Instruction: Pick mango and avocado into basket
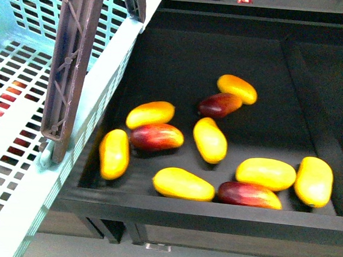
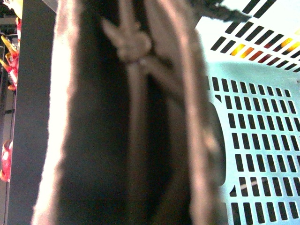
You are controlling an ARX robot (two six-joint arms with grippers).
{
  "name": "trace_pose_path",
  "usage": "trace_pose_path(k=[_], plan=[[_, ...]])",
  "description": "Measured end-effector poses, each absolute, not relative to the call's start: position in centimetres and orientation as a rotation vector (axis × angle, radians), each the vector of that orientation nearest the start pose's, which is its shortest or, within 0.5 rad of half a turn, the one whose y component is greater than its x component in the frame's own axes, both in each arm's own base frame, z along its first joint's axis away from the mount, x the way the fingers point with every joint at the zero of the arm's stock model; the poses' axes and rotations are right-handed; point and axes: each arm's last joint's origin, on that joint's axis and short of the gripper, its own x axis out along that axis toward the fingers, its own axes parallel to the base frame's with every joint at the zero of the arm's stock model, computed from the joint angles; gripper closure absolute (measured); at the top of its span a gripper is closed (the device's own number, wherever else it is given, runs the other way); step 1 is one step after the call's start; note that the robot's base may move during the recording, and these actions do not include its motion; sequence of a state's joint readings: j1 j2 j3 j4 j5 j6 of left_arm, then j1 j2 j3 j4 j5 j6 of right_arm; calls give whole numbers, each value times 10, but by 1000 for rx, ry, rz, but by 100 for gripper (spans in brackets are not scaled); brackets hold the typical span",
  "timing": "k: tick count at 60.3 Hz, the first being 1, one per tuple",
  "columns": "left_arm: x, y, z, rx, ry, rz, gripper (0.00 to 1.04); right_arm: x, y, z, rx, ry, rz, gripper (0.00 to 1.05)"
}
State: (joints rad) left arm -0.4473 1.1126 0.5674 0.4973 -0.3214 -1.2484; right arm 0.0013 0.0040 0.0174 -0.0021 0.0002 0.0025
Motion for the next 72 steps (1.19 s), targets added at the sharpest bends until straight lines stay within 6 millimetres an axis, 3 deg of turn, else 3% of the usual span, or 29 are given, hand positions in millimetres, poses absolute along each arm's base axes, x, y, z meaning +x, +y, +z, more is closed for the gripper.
trace_pose_path(k=[39,43,47,54,63,72], plan=[[220,-93,261,-1220,105,-72,93,97,0,169,2,-13,4,9],[225,-98,262,-1066,297,-84,93,97,0,169,2,-13,2,9],[237,-113,263,-831,455,-213,93,97,0,169,2,-13,1,9],[257,-144,264,-647,542,-507,93,97,0,169,2,-13,0,9],[268,-171,276,-533,653,-822,93,97,0,169,2,-13,1,9],[274,-188,279,-491,754,-1006,93,97,0,169,2,-13,0,9]])
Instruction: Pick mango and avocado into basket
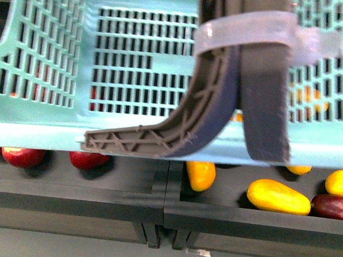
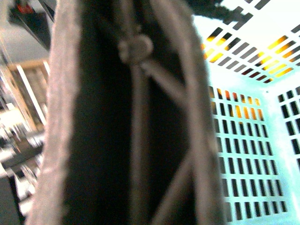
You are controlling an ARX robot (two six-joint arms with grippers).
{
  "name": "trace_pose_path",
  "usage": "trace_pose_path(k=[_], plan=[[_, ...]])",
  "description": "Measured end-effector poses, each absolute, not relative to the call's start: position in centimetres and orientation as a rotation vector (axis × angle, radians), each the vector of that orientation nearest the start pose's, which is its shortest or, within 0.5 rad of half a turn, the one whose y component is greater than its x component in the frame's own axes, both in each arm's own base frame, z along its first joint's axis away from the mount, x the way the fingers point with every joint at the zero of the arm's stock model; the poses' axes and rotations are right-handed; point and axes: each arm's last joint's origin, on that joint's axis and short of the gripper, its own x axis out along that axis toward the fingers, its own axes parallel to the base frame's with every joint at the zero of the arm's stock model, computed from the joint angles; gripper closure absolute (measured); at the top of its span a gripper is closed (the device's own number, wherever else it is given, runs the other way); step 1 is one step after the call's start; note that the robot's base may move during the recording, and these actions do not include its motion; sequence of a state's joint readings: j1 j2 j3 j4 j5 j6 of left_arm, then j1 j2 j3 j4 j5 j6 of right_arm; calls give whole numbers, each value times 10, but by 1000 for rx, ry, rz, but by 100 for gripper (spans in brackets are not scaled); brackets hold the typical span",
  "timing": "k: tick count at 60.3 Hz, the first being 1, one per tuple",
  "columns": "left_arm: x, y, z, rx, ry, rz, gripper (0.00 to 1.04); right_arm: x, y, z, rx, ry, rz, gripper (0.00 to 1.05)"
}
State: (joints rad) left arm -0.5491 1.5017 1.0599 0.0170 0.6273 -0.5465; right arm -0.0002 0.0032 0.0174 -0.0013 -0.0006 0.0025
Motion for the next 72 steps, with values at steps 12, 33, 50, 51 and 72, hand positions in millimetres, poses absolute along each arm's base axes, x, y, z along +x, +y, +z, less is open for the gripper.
trace_pose_path(k=[12,33,50,51,72], plan=[[292,-200,276,-499,805,-1106,93,97,0,169,2,-13,0,9],[290,-203,273,-461,872,-1168,94,97,0,169,2,-13,0,9],[289,-204,273,-450,867,-1174,94,134,-43,187,331,471,43,9],[290,-204,273,-450,866,-1172,94,137,-47,188,328,468,37,9],[290,-204,273,-448,865,-1179,94,277,-123,73,-203,617,343,9]])
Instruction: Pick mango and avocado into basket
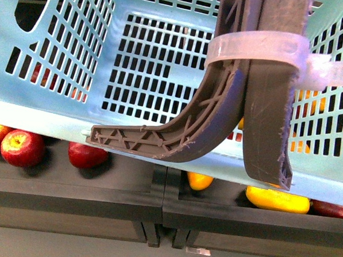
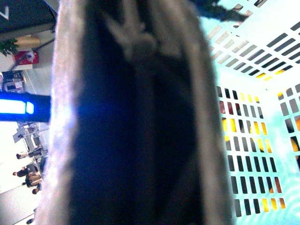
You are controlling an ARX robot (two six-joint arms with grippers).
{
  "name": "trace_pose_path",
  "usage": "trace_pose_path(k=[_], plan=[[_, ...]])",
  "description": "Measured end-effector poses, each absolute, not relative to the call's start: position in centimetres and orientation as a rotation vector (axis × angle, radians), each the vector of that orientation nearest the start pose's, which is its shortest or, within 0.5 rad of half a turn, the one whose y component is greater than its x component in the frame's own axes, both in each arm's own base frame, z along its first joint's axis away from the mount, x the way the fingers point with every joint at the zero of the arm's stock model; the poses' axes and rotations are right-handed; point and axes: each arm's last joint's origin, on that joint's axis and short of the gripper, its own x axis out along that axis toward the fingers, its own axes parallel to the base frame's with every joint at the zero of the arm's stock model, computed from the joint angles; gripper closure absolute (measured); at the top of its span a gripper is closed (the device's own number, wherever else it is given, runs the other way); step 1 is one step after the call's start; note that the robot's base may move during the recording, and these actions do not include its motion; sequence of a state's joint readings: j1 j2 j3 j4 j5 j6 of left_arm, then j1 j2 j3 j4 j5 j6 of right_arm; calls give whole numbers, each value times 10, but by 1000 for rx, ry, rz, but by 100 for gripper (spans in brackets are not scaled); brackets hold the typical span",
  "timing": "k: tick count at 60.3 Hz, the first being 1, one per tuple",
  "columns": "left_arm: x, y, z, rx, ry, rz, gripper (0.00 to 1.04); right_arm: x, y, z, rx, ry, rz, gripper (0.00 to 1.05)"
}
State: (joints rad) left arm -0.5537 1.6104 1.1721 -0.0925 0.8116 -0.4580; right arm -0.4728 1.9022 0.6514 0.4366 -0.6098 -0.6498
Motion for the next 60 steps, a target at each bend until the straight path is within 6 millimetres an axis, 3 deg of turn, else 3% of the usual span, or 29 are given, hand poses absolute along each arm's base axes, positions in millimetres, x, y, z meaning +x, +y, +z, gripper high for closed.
trace_pose_path(k=[8,16,22,32,51,60], plan=[[290,-204,273,-447,864,-1176,94,324,-109,2,-423,666,440,9],[290,-204,273,-446,863,-1172,94,364,-83,-38,-511,673,449,9],[290,-204,273,-446,863,-1173,94,384,-61,-50,-504,667,463,9],[290,-204,273,-447,864,-1177,94,402,-34,-61,-511,664,481,9],[290,-204,273,-446,863,-1174,94,414,-40,-75,-523,717,425,9],[290,-204,273,-447,864,-1177,94,413,-45,-74,-491,724,402,32]])
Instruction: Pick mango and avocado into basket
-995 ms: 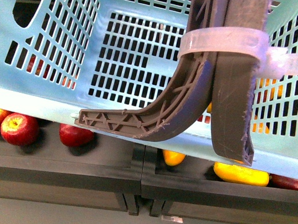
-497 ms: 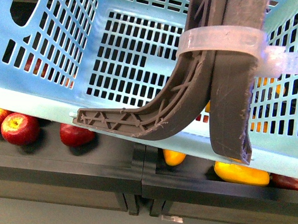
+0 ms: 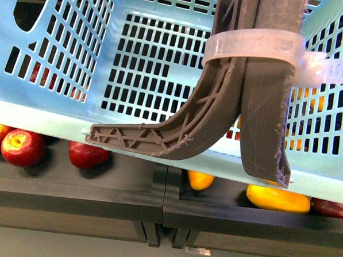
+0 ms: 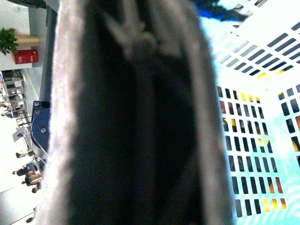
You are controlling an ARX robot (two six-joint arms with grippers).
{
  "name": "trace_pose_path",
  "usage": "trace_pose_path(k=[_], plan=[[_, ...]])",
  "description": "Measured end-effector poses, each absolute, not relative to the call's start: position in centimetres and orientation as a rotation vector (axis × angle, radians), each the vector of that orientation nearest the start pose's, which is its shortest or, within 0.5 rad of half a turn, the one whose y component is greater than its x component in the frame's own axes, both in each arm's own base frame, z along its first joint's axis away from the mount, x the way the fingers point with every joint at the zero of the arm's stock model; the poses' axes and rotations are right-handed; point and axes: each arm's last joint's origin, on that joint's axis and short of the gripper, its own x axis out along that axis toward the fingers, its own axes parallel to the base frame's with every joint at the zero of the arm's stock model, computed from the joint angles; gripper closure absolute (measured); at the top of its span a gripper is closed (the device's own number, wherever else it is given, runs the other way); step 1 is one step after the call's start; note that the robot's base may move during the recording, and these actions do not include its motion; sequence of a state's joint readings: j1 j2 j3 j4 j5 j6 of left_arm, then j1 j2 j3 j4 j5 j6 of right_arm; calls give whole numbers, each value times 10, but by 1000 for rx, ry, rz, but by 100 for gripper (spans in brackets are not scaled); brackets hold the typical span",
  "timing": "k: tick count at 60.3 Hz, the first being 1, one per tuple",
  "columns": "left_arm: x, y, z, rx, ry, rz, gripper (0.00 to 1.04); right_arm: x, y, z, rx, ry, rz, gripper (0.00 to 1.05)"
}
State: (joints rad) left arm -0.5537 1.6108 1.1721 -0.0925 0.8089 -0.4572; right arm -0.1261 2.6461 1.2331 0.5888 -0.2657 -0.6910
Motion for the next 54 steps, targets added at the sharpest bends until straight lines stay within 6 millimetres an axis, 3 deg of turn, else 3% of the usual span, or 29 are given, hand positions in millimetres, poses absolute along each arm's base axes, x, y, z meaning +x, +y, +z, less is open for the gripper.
trace_pose_path(k=[12,23,30,39,46,54], plan=[[290,-204,273,-447,864,-1176,94,409,-56,-59,-409,727,342,39],[290,-204,273,-446,863,-1173,94,408,-94,-10,-286,679,175,39],[290,-204,273,-446,863,-1173,94,405,-122,30,-205,624,43,39],[290,-204,273,-446,863,-1174,94,384,-155,89,-52,519,-95,39],[290,-204,273,-446,863,-1174,94,361,-163,129,53,447,-120,39],[290,-204,273,-446,863,-1174,94,329,-153,180,205,362,-84,39]])
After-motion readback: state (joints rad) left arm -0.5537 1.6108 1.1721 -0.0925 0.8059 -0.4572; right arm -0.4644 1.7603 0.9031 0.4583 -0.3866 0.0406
